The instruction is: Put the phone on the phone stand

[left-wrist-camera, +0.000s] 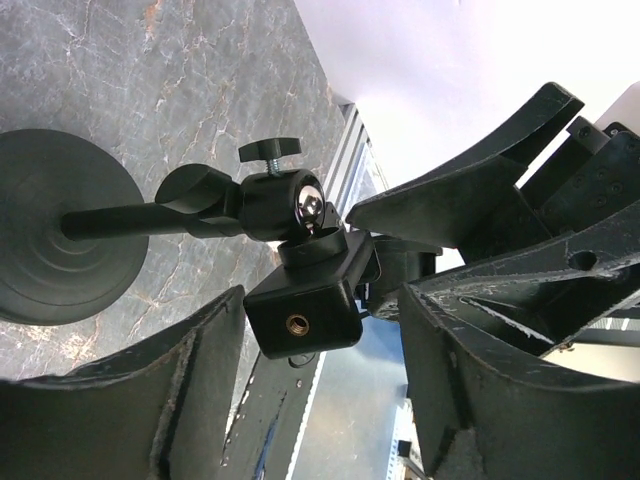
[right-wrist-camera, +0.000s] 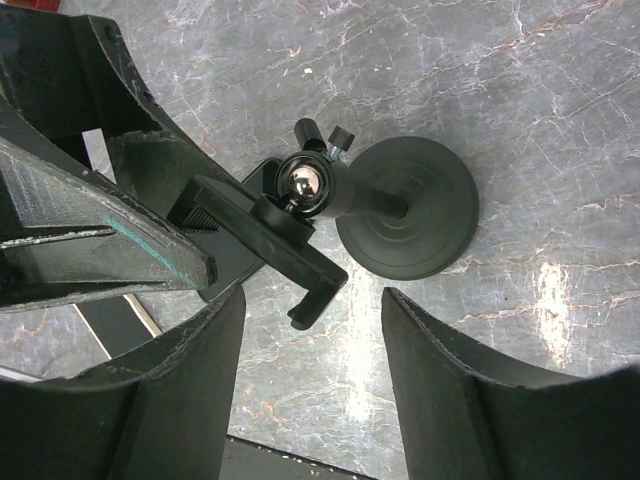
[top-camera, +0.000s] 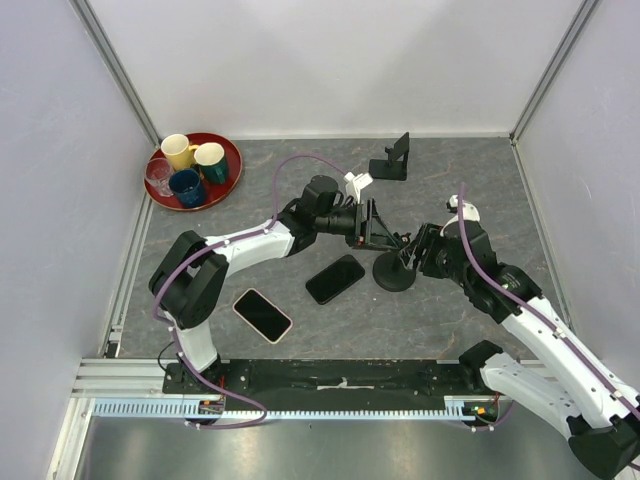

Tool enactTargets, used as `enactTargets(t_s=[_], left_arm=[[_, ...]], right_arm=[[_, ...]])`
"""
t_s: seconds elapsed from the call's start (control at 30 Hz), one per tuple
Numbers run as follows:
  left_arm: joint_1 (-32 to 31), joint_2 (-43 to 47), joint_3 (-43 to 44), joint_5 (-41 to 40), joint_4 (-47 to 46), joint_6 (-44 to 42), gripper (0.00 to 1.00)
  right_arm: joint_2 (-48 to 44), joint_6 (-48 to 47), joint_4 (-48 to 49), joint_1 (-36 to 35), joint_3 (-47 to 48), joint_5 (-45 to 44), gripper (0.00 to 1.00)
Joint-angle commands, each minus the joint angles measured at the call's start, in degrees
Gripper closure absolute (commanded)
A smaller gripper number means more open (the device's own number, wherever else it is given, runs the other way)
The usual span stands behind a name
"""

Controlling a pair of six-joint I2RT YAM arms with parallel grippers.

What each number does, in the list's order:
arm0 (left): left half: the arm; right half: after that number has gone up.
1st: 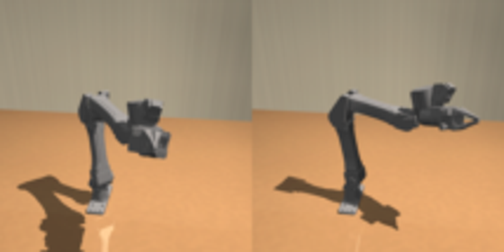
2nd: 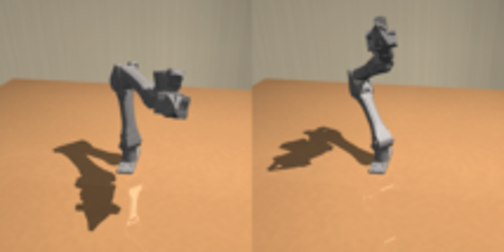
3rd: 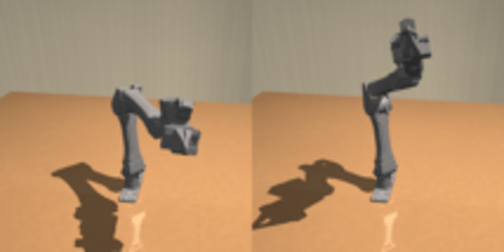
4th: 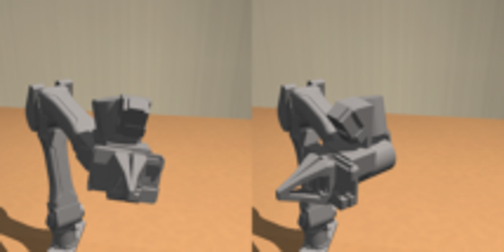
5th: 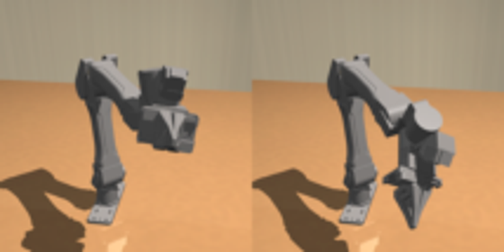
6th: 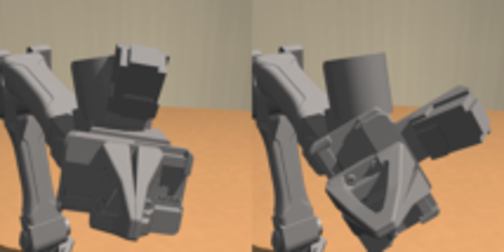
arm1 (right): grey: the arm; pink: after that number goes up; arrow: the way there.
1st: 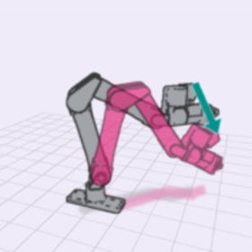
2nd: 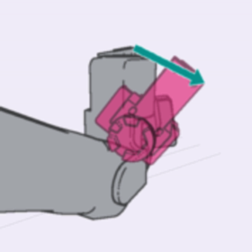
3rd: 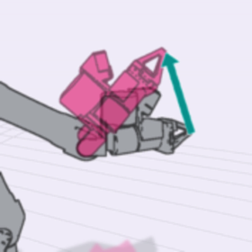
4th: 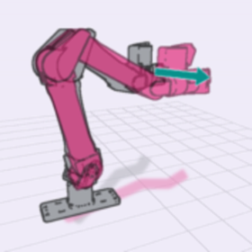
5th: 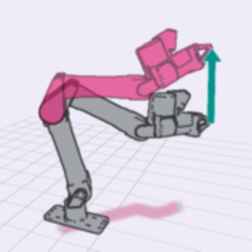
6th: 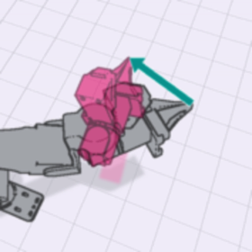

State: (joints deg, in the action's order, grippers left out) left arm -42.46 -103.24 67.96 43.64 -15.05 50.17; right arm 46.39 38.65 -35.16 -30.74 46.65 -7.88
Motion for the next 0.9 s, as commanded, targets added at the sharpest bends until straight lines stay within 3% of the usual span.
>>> enactTargets(t_s=[0.0,0.27,0.53,0.67,0.87], left_arm=[[0.01,-0.38,0.68,1.19,-1.04,0.80,0.34],[0.01,0.06,-3.27,0.66,-5.60,2.30,0.69],[-0.08,1.90,-10.30,-1.97,-9.73,3.88,0.98],[-0.34,1.38,-12.41,-2.42,-12.02,5.46,0.98],[-2.63,-0.03,-13.21,-3.29,-14.48,6.87,0.98]], right_arm=[[0.98,-1.39,2.37,0.07,0.19,-0.91,0.38],[3.09,-3.14,3.52,0.07,0.10,-1.87,0.53],[5.99,-7.89,-0.08,0.07,3.35,-6.53,0.87],[7.57,-9.99,-1.67,0.07,4.76,-8.46,0.99],[8.37,-11.67,-3.08,0.16,6.17,-11.98,1.00]])
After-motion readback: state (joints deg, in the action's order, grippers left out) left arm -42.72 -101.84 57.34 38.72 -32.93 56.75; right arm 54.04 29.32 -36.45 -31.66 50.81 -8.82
